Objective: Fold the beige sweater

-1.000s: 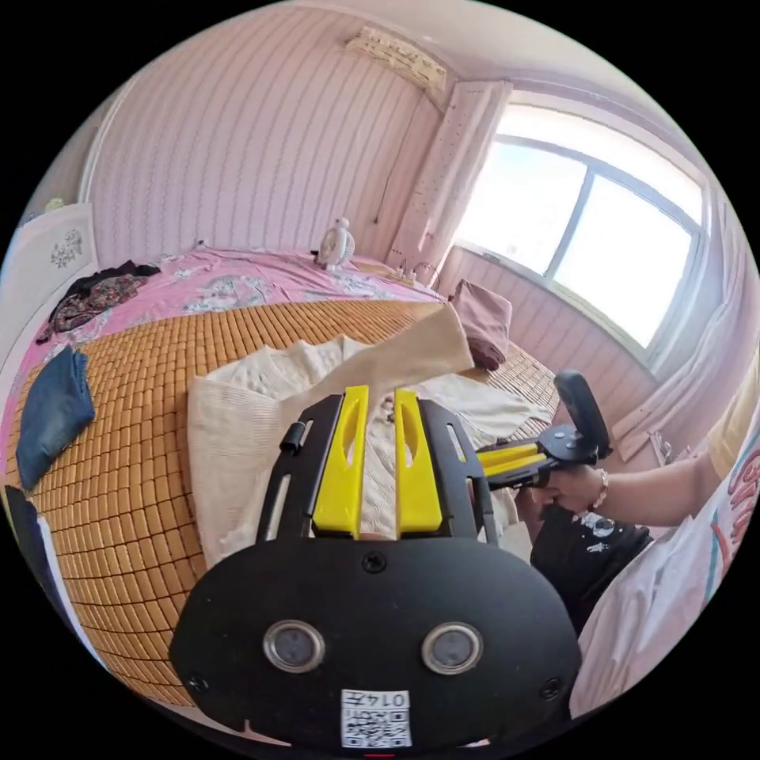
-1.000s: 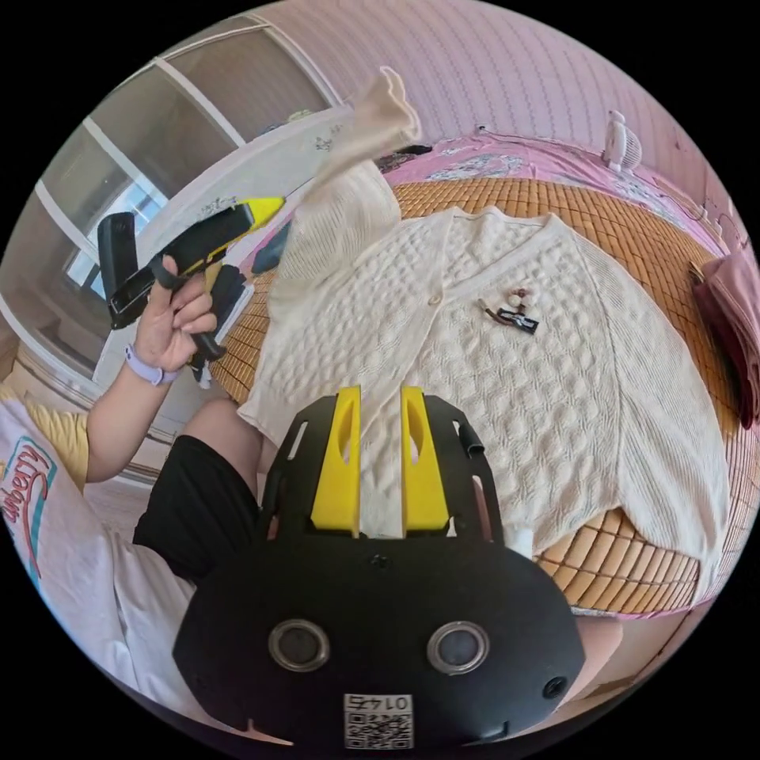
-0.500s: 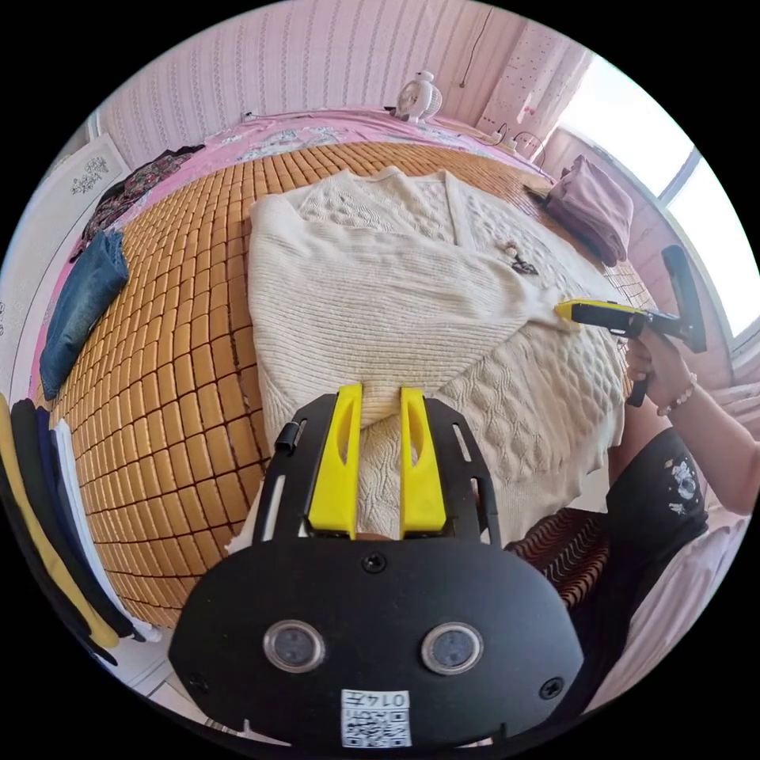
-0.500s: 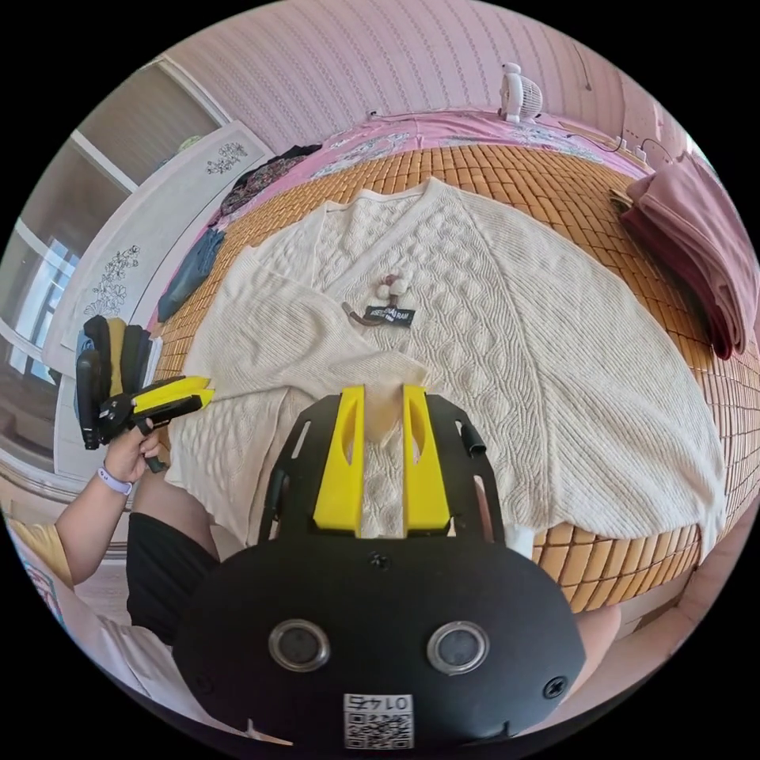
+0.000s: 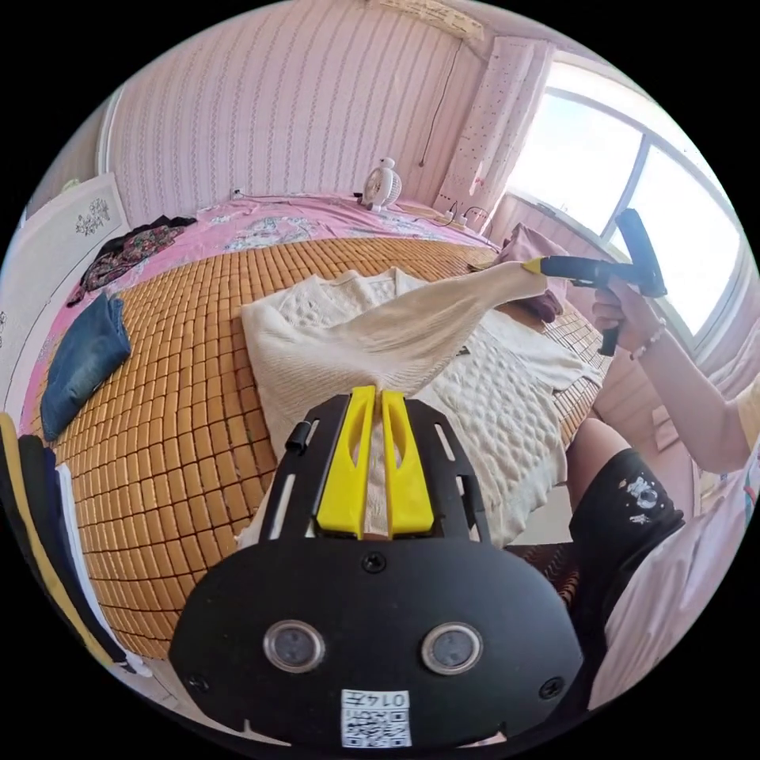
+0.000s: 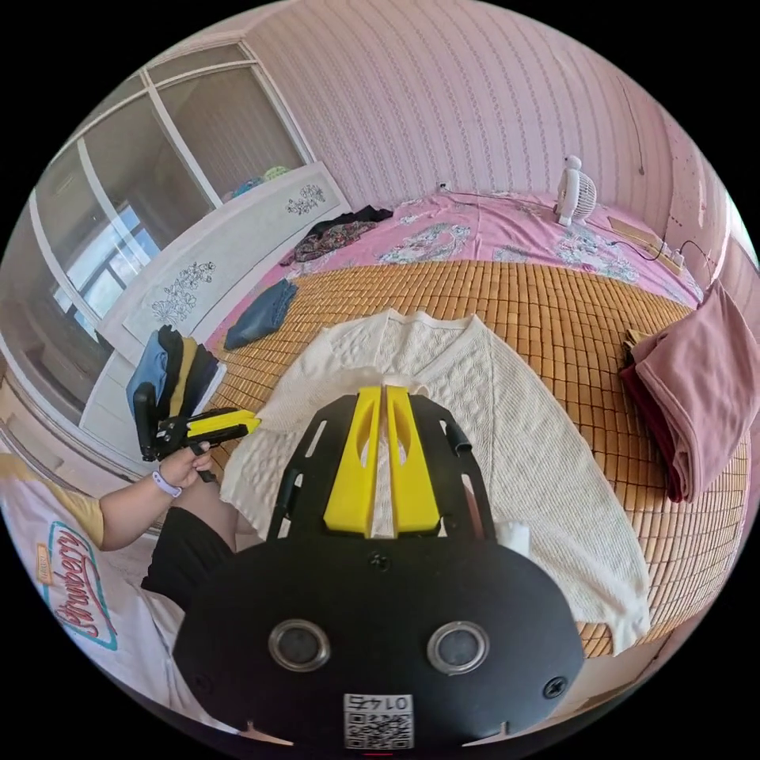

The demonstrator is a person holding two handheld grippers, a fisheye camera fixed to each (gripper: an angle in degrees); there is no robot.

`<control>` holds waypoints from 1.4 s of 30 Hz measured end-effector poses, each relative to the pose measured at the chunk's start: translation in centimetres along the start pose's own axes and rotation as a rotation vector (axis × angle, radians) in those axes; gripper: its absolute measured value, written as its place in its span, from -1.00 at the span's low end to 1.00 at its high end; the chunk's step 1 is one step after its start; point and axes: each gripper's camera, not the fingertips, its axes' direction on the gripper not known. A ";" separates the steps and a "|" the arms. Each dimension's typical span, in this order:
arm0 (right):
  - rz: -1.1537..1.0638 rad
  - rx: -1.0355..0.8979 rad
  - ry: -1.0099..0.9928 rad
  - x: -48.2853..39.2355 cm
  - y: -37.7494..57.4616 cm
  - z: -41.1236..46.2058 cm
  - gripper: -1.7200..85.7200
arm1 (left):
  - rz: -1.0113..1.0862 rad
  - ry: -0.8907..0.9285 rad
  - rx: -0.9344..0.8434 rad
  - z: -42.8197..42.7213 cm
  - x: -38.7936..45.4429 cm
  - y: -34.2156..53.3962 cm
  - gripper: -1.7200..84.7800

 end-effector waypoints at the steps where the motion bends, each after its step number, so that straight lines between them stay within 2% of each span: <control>1: 0.032 0.008 0.028 1.3 0.6 -0.6 -0.92 | 0.003 0.047 0.003 0.2 0.5 -0.4 -0.93; 3: 0.094 -0.042 0.084 3.8 2.0 0.1 -0.89 | 0.021 0.107 -0.029 1.6 1.1 -0.7 -0.88; 5: 0.154 -0.135 0.149 6.4 3.9 2.6 -0.83 | 0.029 0.098 -0.133 4.2 1.8 -0.5 -0.84; 7: 0.199 -0.311 0.188 8.3 6.4 5.1 -0.77 | 0.036 0.098 -0.188 5.3 2.2 -0.3 -0.83; 8: 0.197 -0.320 0.198 8.3 7.0 5.0 -0.77 | 0.048 0.094 -0.210 5.5 2.5 -0.2 -0.83; 11: 0.205 -0.217 0.352 8.7 10.4 2.3 -0.74 | 0.073 0.048 -0.214 5.1 2.6 0.0 -0.84; 16: 0.482 -0.024 0.601 14.0 17.1 -4.0 -0.69 | 0.007 -0.027 -0.193 5.0 0.7 0.0 -0.85; 19: 0.614 -0.039 0.800 16.7 19.7 -5.4 -0.66 | -0.049 -0.087 -0.176 5.4 -0.6 0.0 -0.87; 22: 0.783 -0.129 0.930 19.8 21.8 -5.2 -0.65 | -0.070 -0.148 -0.254 7.1 -1.2 0.1 -0.87; 23: 0.806 -0.142 0.919 20.3 22.3 -5.1 -0.67 | -0.074 -0.148 -0.241 7.4 -1.2 0.4 -0.87; 25: 0.829 -0.003 0.724 20.8 23.7 -6.1 -0.76 | -0.087 -0.152 -0.204 7.3 -1.2 0.8 -0.87; 28: 0.883 0.041 0.676 21.5 25.2 -6.9 -0.88 | -0.078 -0.170 -0.173 7.2 -1.0 1.2 -0.87; 32: 0.886 0.073 0.552 21.7 25.9 -7.9 -0.92 | -0.074 -0.177 -0.176 7.3 -1.2 1.0 -0.88; 38: 0.637 0.262 0.443 16.8 20.3 -8.7 -0.94 | -0.105 -0.138 -0.162 7.1 -2.5 0.9 -0.93; 42: 0.285 0.375 0.237 6.7 11.9 -5.6 -0.93 | -0.107 -0.111 -0.152 6.6 -3.1 0.7 -0.97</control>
